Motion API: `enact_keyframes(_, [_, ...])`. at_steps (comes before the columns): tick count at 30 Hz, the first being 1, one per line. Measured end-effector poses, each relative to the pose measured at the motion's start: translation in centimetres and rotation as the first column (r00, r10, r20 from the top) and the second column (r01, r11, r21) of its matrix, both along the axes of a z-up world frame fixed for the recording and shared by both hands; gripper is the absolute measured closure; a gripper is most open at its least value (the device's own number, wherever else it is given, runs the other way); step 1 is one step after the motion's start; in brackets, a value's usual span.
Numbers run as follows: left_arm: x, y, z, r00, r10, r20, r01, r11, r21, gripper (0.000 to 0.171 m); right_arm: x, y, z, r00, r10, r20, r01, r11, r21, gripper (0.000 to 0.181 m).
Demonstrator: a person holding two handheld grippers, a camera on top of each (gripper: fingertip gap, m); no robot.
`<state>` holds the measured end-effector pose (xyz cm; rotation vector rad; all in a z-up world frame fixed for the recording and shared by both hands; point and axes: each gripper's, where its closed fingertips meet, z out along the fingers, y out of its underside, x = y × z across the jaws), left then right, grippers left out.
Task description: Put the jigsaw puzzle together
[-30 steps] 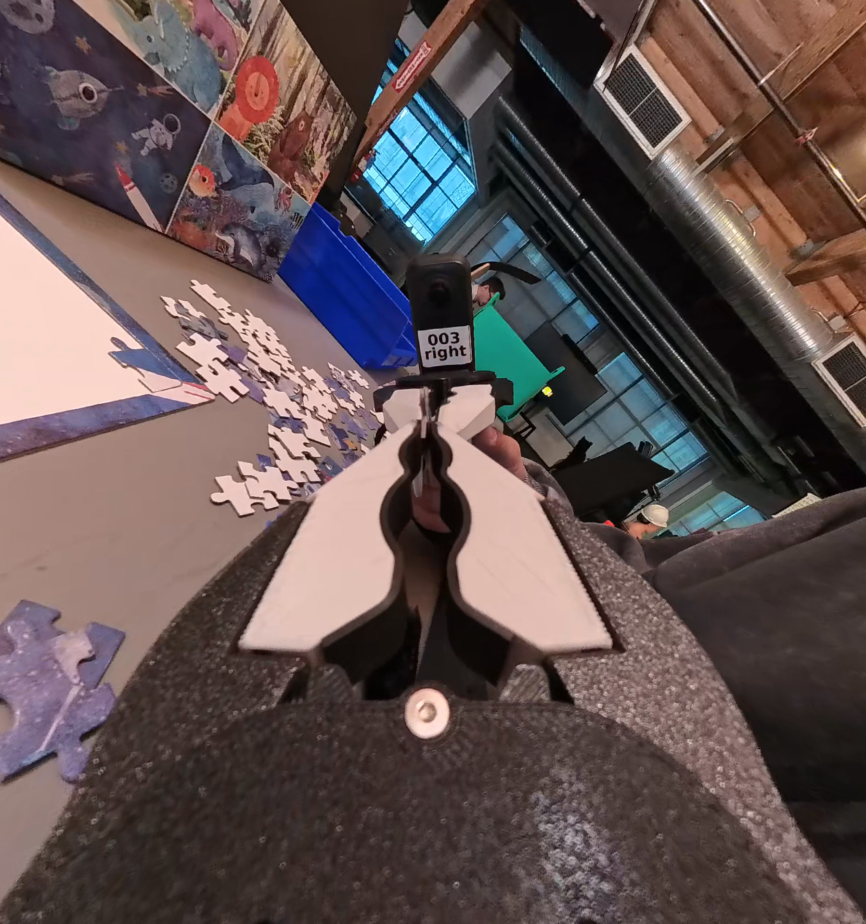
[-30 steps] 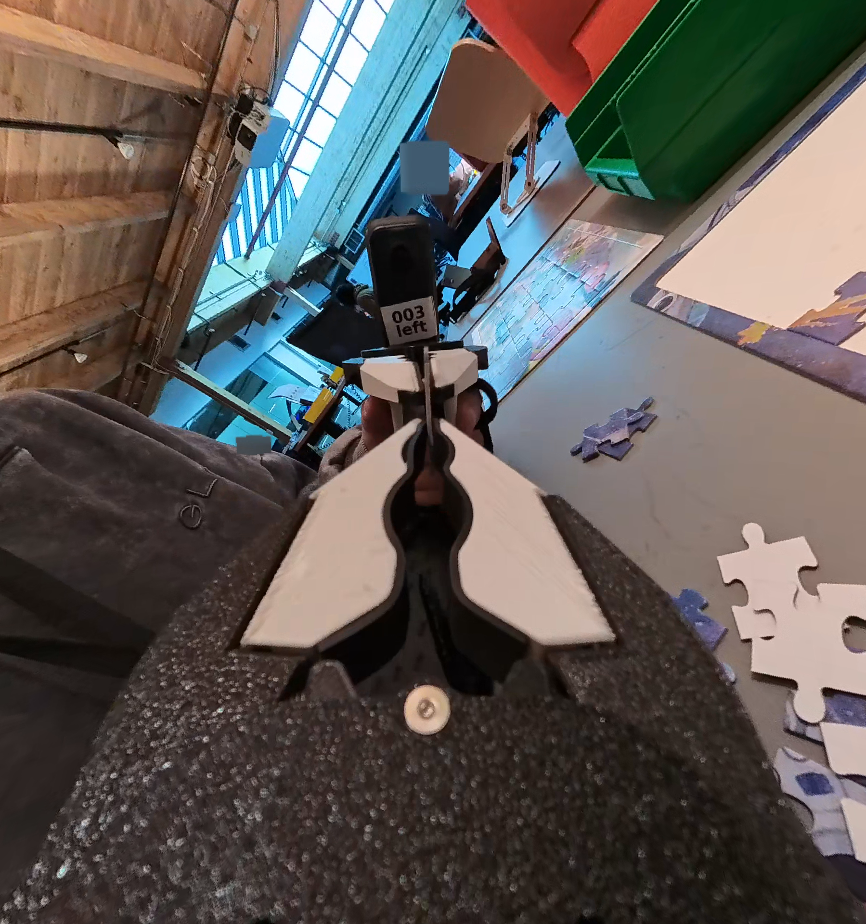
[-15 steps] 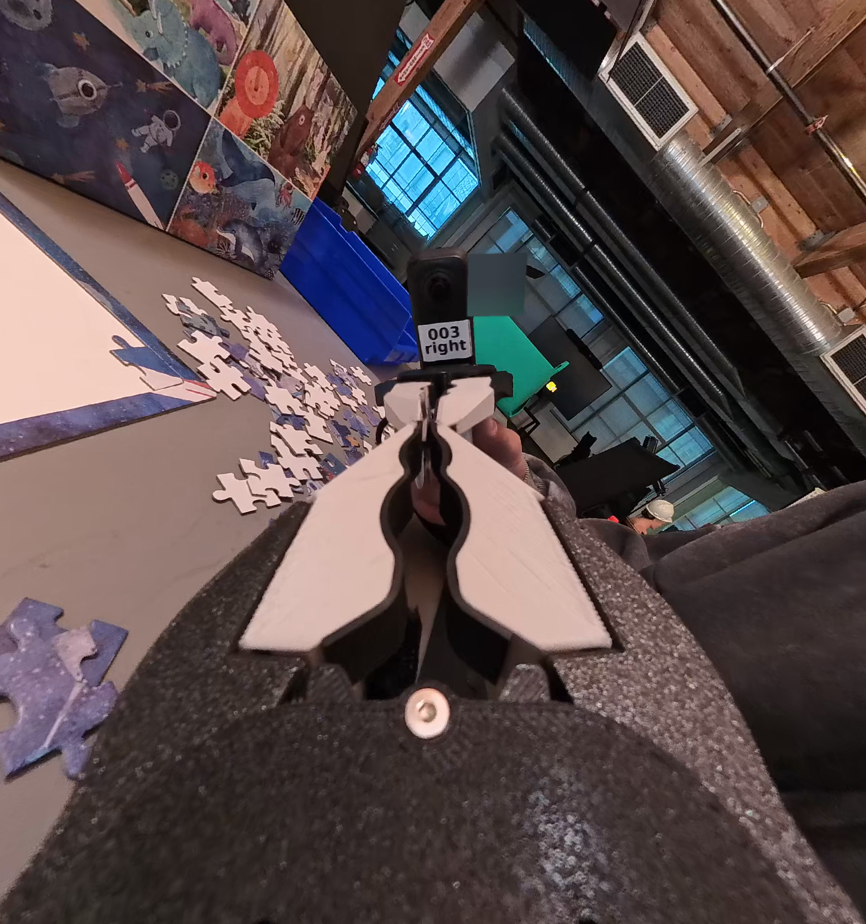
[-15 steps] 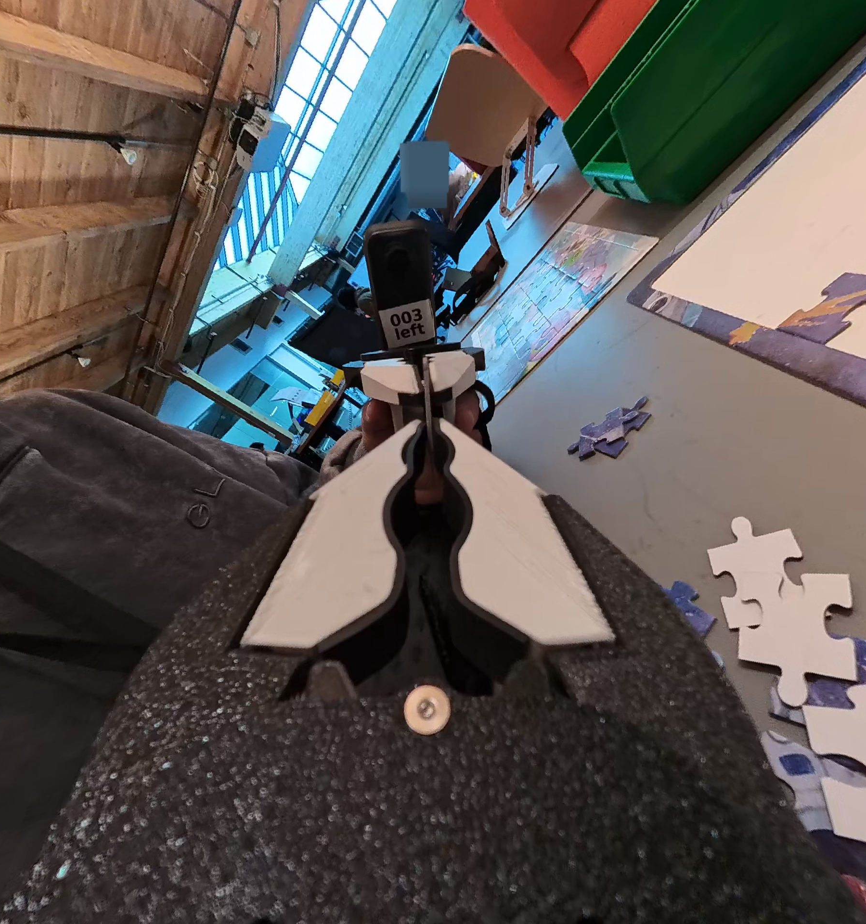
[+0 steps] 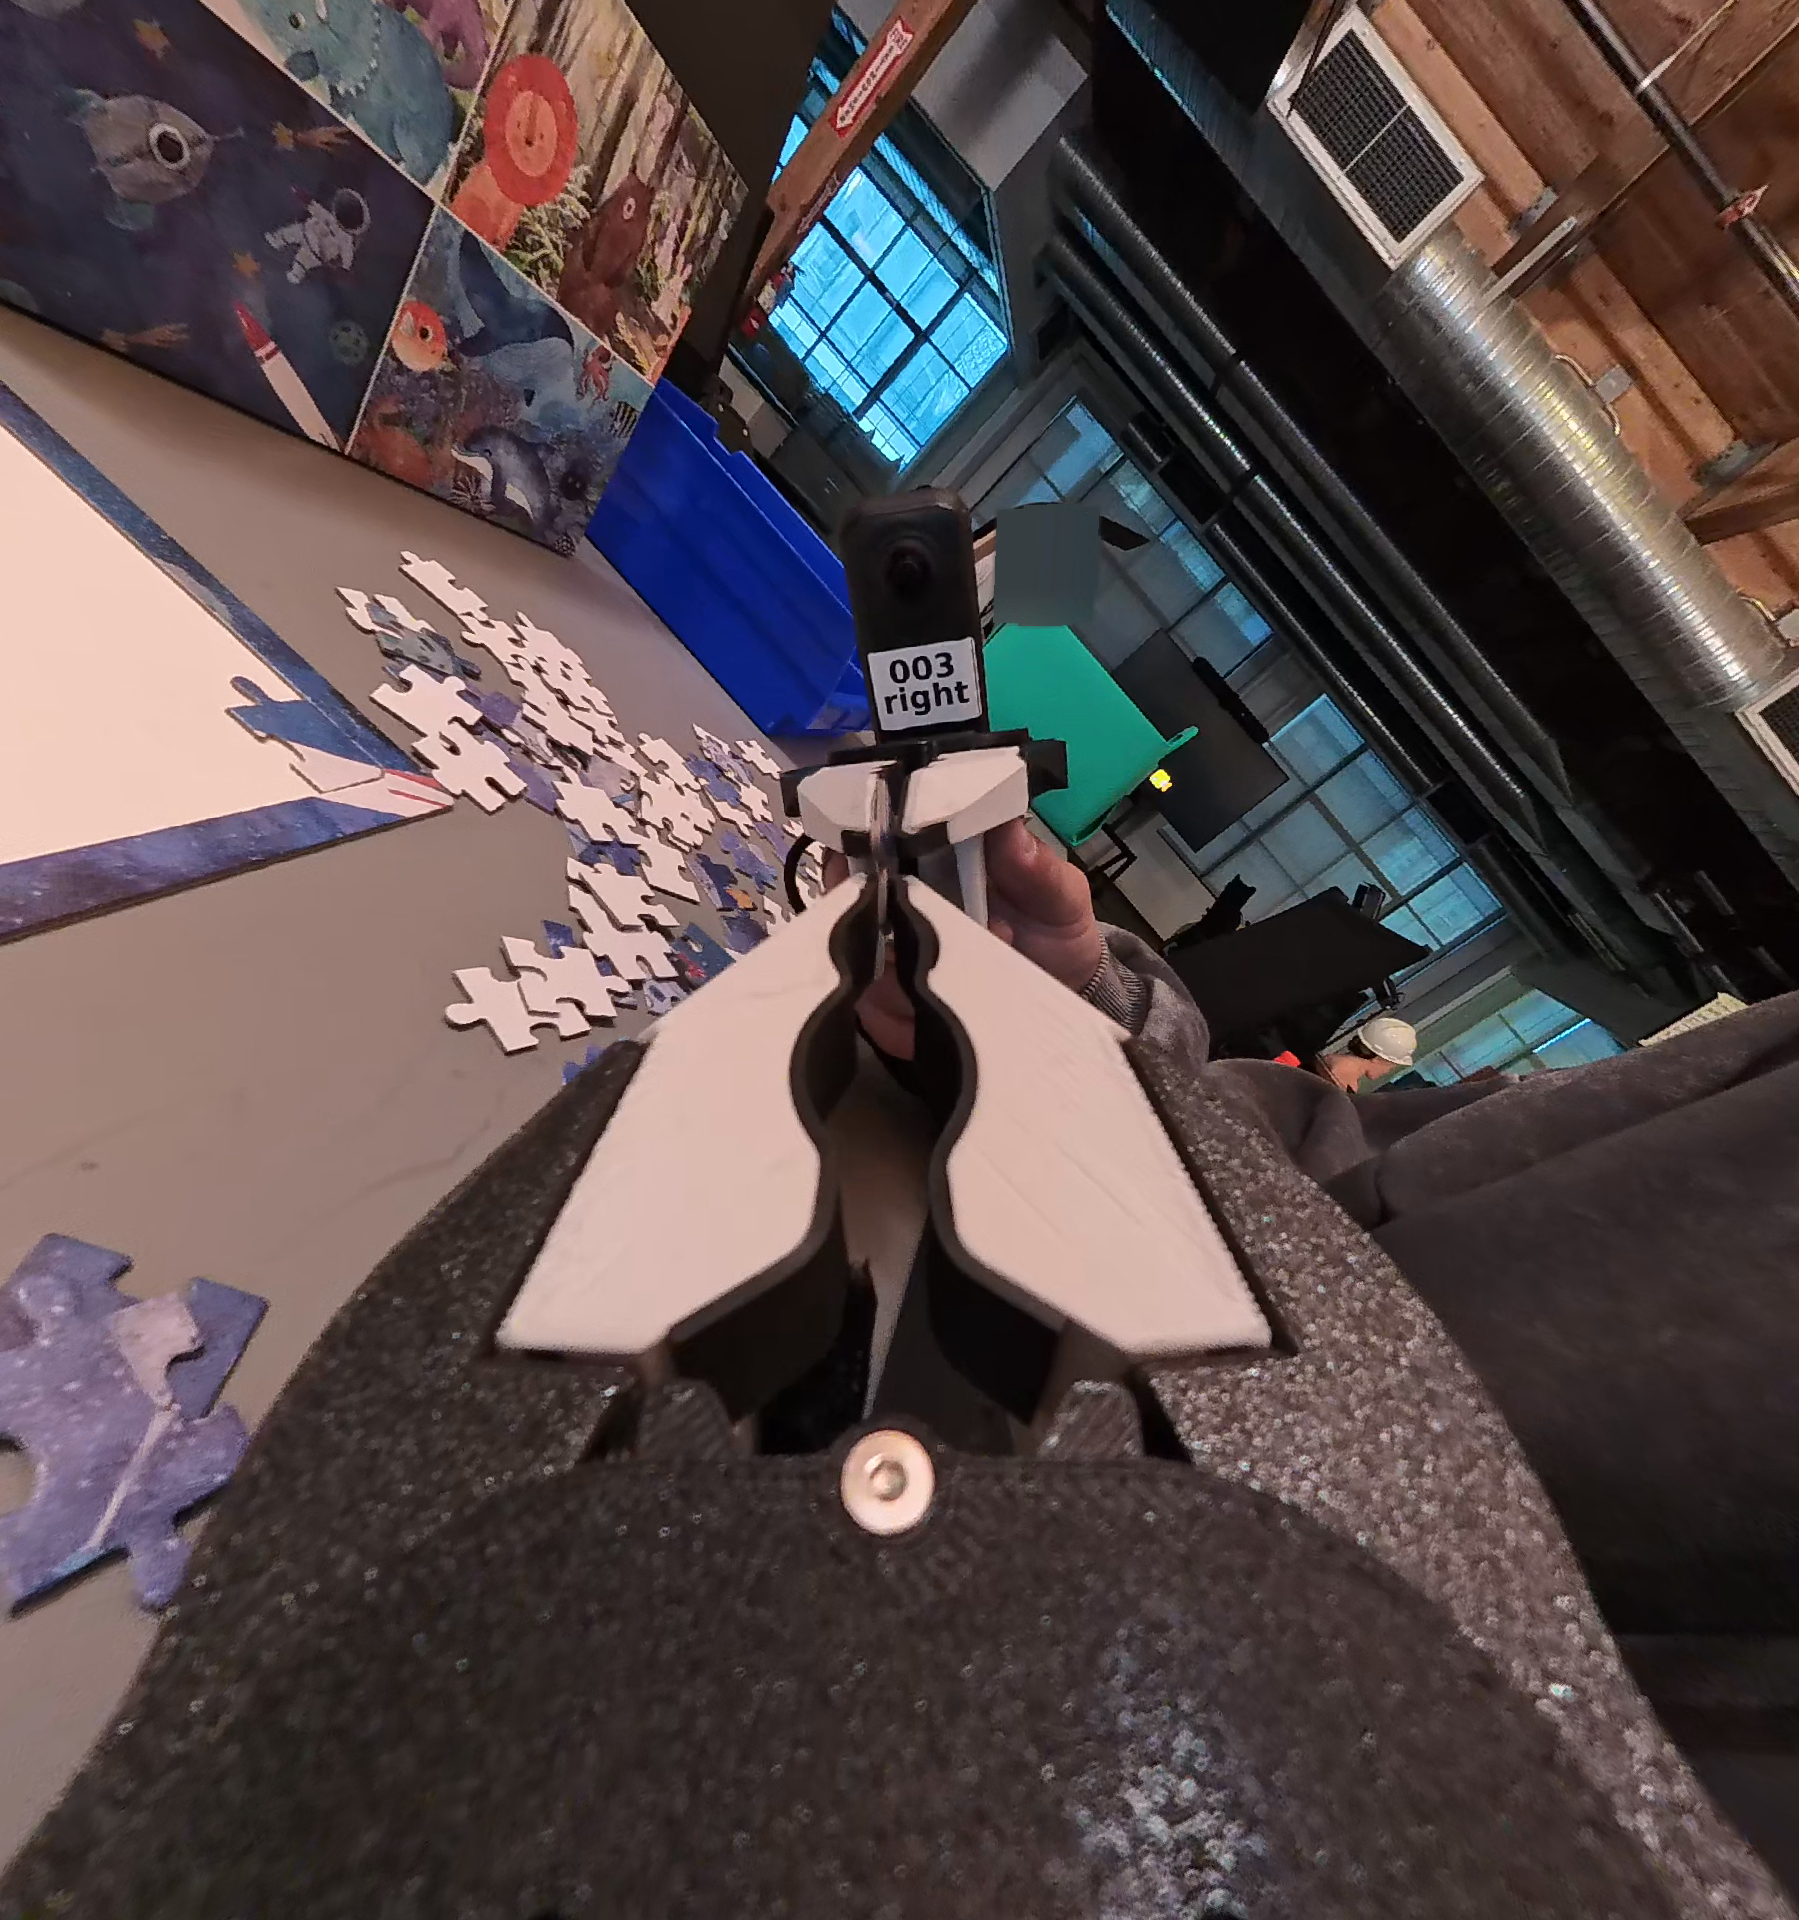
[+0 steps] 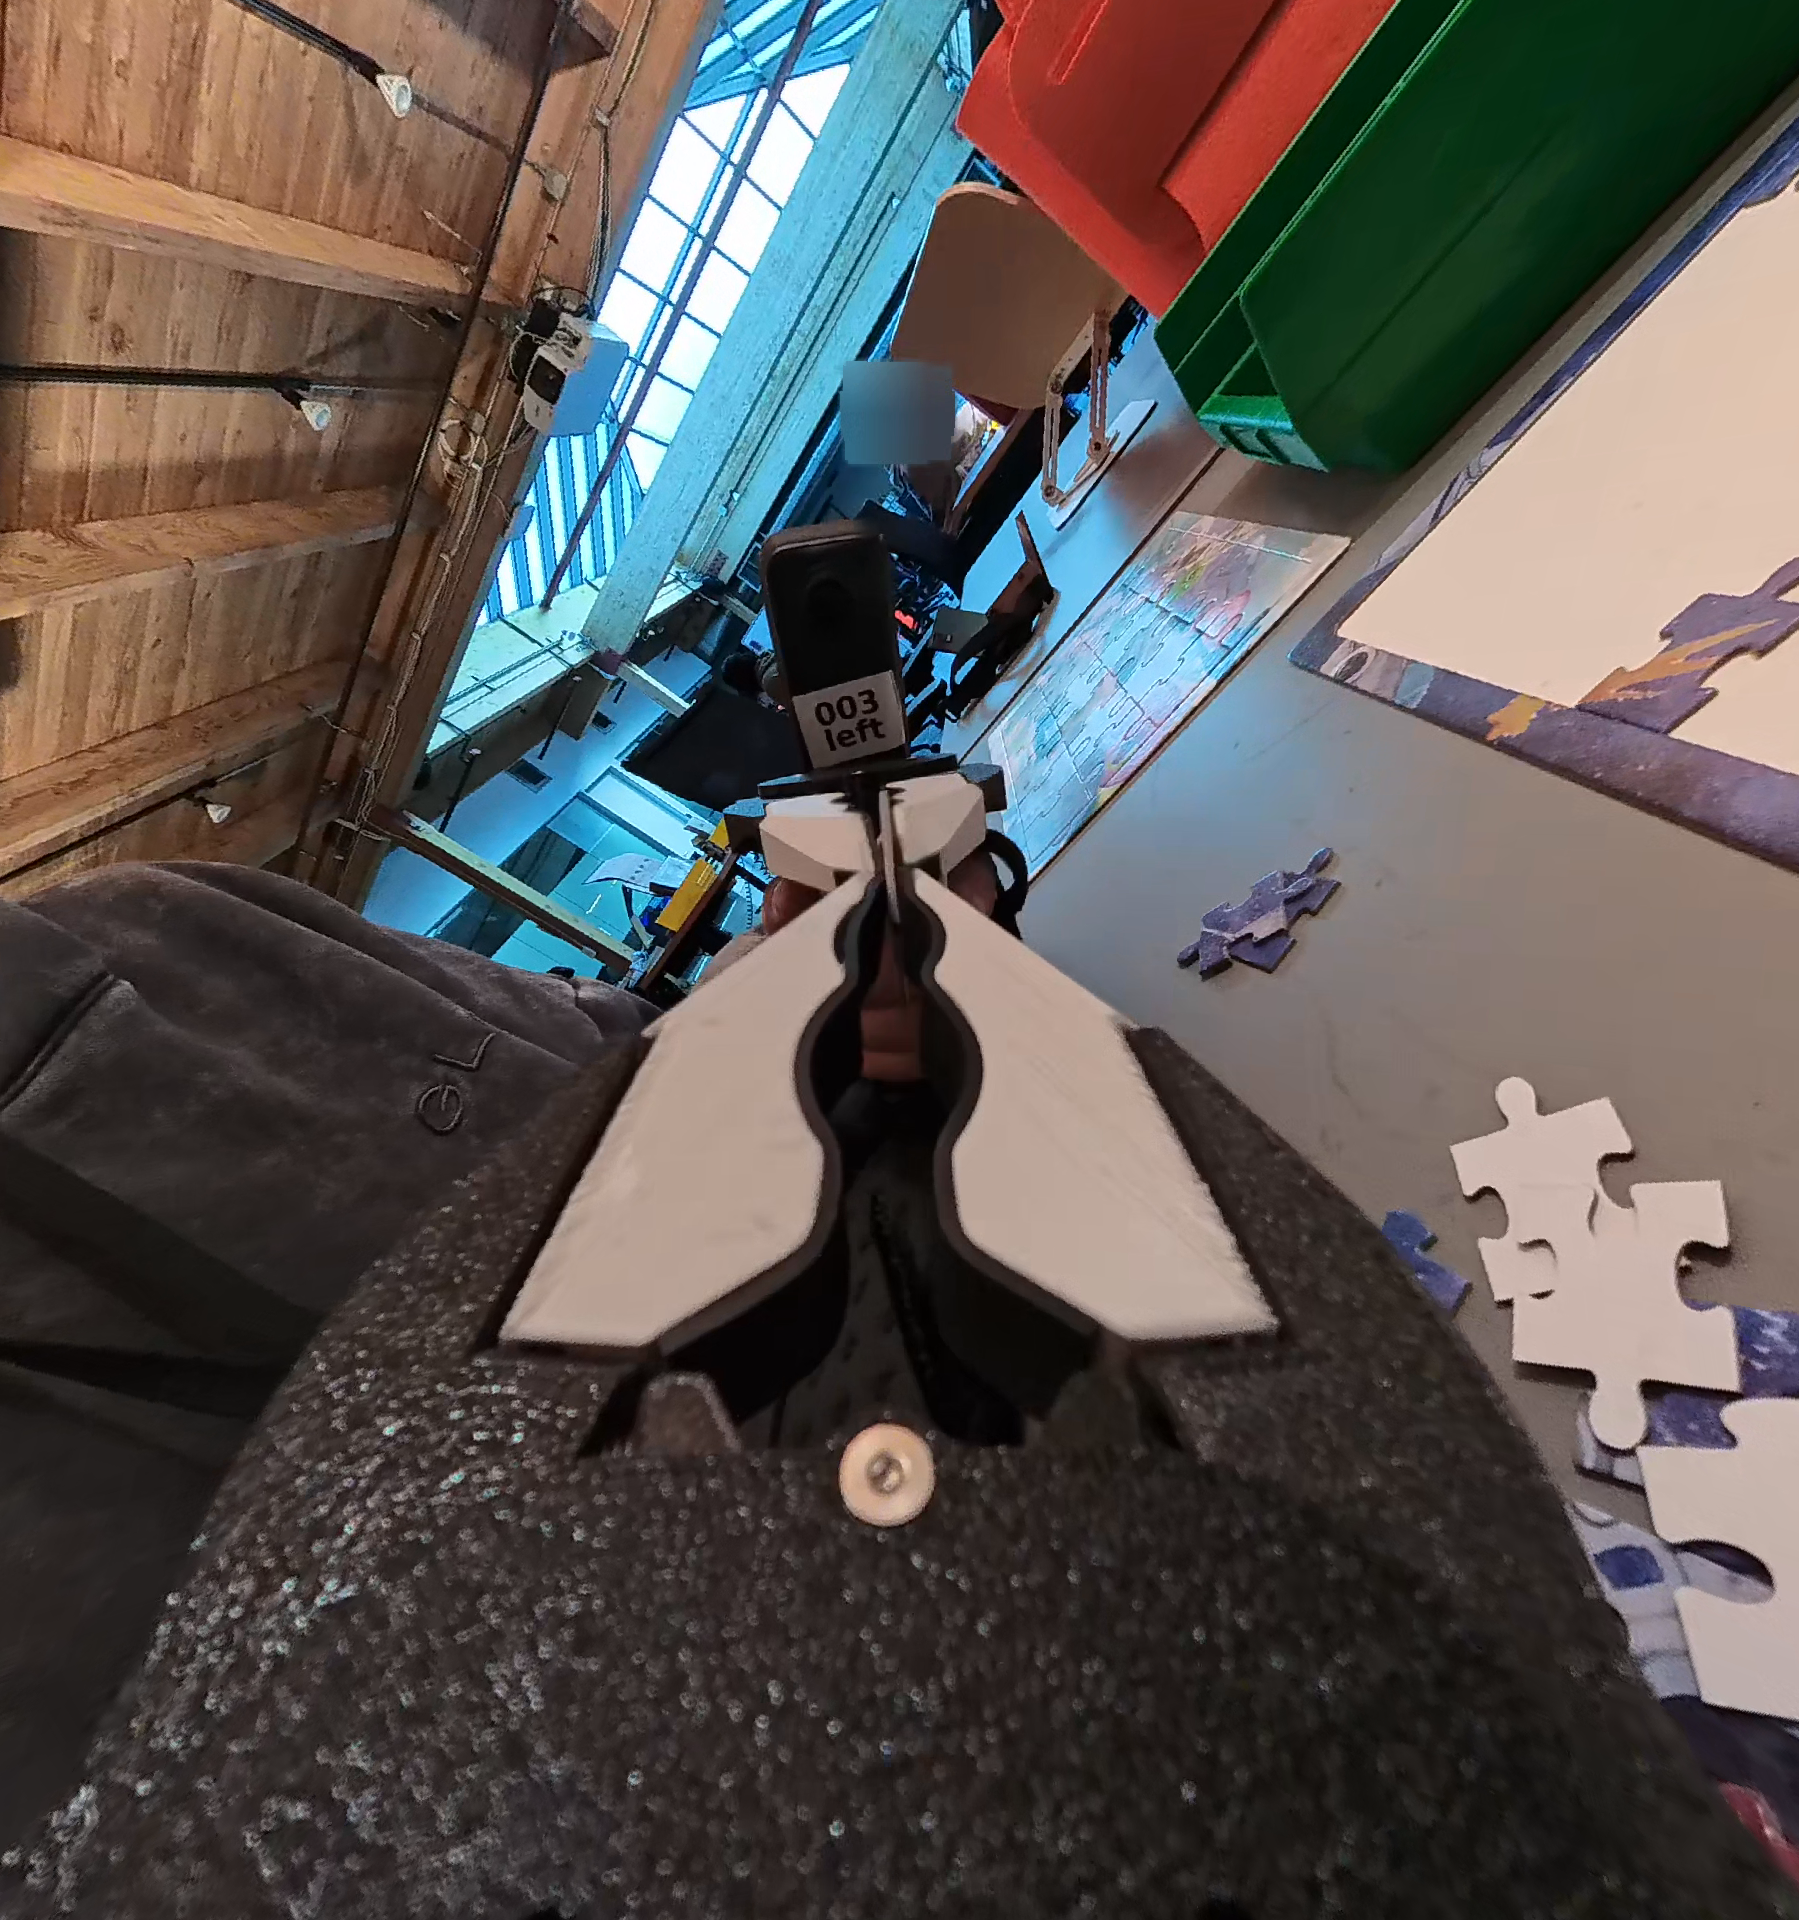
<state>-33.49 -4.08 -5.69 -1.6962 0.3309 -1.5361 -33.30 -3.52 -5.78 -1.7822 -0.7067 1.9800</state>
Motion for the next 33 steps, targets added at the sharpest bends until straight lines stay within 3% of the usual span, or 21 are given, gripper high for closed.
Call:
enact_keyframes(7, [-0.6, 0.4, 0.1, 0.999, 0.017, 0.036, -0.016, 1.0, -0.024, 0.17, 0.6, 0.8, 0.2, 0.999, -0.026, -0.029, 0.025, 0.999, -0.044, 0.175])
enact_keyframes(12, [-0.9, 0.6, 0.2, 0.998, 0.026, 0.054, -0.025, 0.999, -0.032, 0.171, -0.1, -0.3, -0.6, 0.999, 0.027, 0.029, -0.026, 1.0, -0.008, 0.169])
enact_keyframes(17, [-0.9, 0.4, 0.4, 0.997, 0.014, 0.073, -0.012, 0.999, -0.035, 0.17, -0.1, -0.2, -0.4, 0.998, -0.008, 0.056, 0.003, 0.996, 0.087, 0.179])
enact_keyframes(33, [0.9, -1.1, -0.1, 0.997, -0.082, 0.016, 0.082, 0.997, -0.013, 0.17, 0.4, -0.1, 0.8, 1.0, -0.004, -0.025, 0.005, 0.999, 0.052, 0.179])
